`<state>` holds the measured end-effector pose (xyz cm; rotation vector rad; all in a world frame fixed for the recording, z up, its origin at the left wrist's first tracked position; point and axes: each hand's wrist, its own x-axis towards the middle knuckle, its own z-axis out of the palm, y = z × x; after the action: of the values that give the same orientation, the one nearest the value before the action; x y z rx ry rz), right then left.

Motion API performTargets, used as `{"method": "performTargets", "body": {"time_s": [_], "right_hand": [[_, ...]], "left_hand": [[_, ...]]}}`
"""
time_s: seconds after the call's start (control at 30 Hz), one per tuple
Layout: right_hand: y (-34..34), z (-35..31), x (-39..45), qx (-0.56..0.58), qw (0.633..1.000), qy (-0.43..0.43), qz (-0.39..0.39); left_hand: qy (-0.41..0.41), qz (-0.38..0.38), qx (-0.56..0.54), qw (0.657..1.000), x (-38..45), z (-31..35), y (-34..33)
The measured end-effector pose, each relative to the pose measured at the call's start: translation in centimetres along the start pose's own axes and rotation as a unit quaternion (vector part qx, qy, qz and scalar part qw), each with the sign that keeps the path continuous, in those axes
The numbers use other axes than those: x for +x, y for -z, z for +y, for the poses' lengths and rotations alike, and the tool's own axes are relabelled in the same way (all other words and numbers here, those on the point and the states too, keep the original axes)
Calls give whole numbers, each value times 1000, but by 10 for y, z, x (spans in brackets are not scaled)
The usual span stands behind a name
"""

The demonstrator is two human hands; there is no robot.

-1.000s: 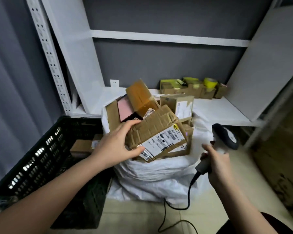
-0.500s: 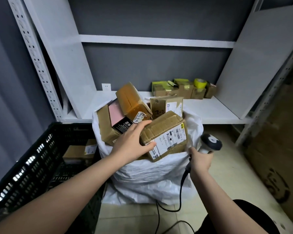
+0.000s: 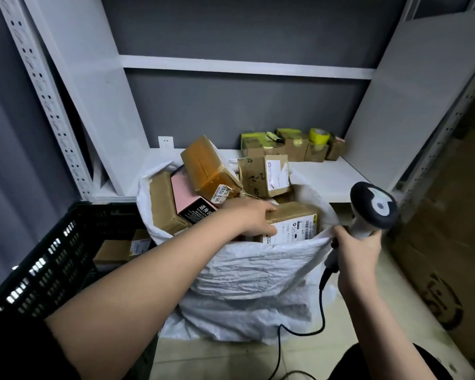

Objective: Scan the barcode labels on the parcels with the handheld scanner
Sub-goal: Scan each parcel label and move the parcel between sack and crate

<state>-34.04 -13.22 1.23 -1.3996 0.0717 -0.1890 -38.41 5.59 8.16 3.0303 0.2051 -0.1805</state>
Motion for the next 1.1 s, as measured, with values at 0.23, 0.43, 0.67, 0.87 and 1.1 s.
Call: {"method": "performTargets", "body": {"time_s": [0.23,0.43,0.67,0.87,1.1], "right_hand": [[1,0,5,-22,1000,-3,-7],[12,-9,22,-71,995,-7,-74],[-14,-29,89,-208,974,7,-89],[-55,-8,117,-317,940,-48,-113],[-80,-16,131,-250,967,-7,-47]], "left_hand": [[-26,-103,79,991,10,30,-9],[26,276,-156,948,-40,-63,-2],[404,278,-282,825,-25,-189,-10],[393,147,-330,846,7,-220,-31],[391,242,-245,854,26,-235,-8]]}}
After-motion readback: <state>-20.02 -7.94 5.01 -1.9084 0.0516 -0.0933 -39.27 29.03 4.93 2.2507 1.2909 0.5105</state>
